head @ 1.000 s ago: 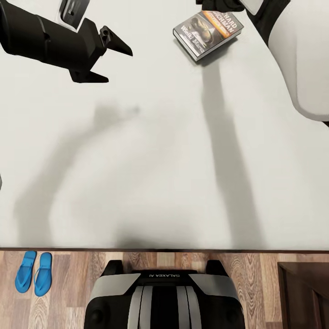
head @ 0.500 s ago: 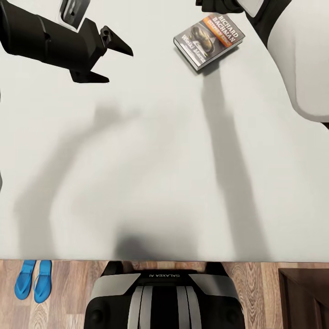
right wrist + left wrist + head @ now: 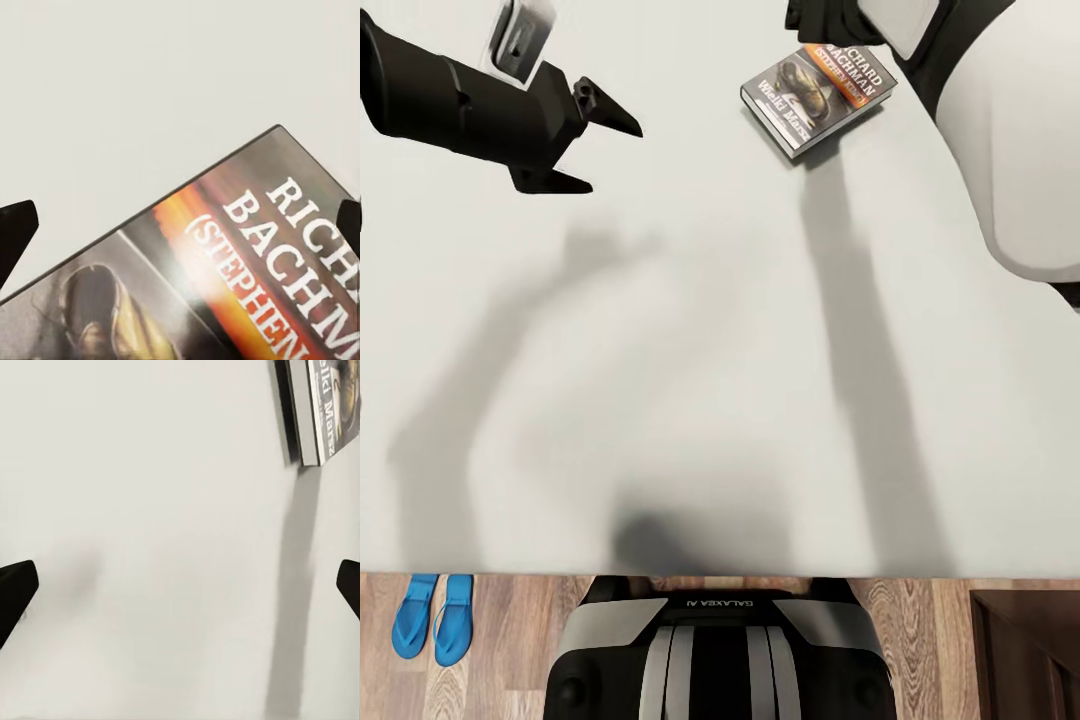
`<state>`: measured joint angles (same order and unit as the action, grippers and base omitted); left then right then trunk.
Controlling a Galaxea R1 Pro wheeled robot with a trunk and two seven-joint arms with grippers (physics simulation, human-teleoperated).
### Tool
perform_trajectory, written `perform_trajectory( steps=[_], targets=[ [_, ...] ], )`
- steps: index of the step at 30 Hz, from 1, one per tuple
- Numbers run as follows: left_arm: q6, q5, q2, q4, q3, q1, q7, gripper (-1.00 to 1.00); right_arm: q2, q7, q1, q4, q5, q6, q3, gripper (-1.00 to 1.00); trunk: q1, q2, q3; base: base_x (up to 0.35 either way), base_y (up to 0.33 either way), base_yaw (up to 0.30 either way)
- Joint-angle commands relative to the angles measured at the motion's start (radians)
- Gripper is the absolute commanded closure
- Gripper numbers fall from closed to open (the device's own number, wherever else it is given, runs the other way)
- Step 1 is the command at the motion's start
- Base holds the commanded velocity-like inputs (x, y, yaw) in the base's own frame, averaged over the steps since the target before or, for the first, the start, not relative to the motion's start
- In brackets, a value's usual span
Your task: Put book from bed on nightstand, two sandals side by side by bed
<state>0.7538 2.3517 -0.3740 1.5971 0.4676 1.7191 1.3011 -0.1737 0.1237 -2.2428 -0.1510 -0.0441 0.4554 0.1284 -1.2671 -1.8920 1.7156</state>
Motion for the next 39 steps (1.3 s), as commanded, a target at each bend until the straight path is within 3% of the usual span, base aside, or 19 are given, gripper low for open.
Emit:
perform_trajectory(
  steps=[1, 9, 21, 29, 39],
  targets=[
    [0.008, 0.005, -0.002, 0.0, 0.0, 0.0, 0.006, -1.0, -0.001, 0.003, 0.0, -0.007, -0.004, 0.011, 0.008, -1.0, 0.0, 0.0, 0.0, 0.0, 0.0, 0.0],
    [0.008, 0.005, -0.002, 0.0, 0.0, 0.0, 0.006, -1.0, -0.001, 0.003, 0.0, -0.052, -0.004, 0.055, 0.008, -1.0, 0.0, 0.0, 0.0, 0.0, 0.0, 0.0],
    [0.008, 0.005, -0.002, 0.0, 0.0, 0.0, 0.006, -1.0, -0.001, 0.003, 0.0, -0.065, -0.004, 0.057, 0.008, -1.0, 0.0, 0.0, 0.0, 0.0, 0.0, 0.0],
    [0.021, 0.003, 0.043, -0.012, -0.009, -0.006, 0.001, -1.0, -0.001, 0.012, 0.023, -0.02, -0.006, 0.012, 0.003, -1.0, 0.0, 0.0, 0.0, 0.0, 0.0, 0.0],
    [0.024, 0.002, 0.051, -0.014, -0.014, -0.002, 0.0, -1.0, -0.001, 0.019, 0.04, 0.007, -0.012, -0.032, 0.002, -1.0, 0.0, 0.0, 0.0, 0.0, 0.0, 0.0]
  ],
)
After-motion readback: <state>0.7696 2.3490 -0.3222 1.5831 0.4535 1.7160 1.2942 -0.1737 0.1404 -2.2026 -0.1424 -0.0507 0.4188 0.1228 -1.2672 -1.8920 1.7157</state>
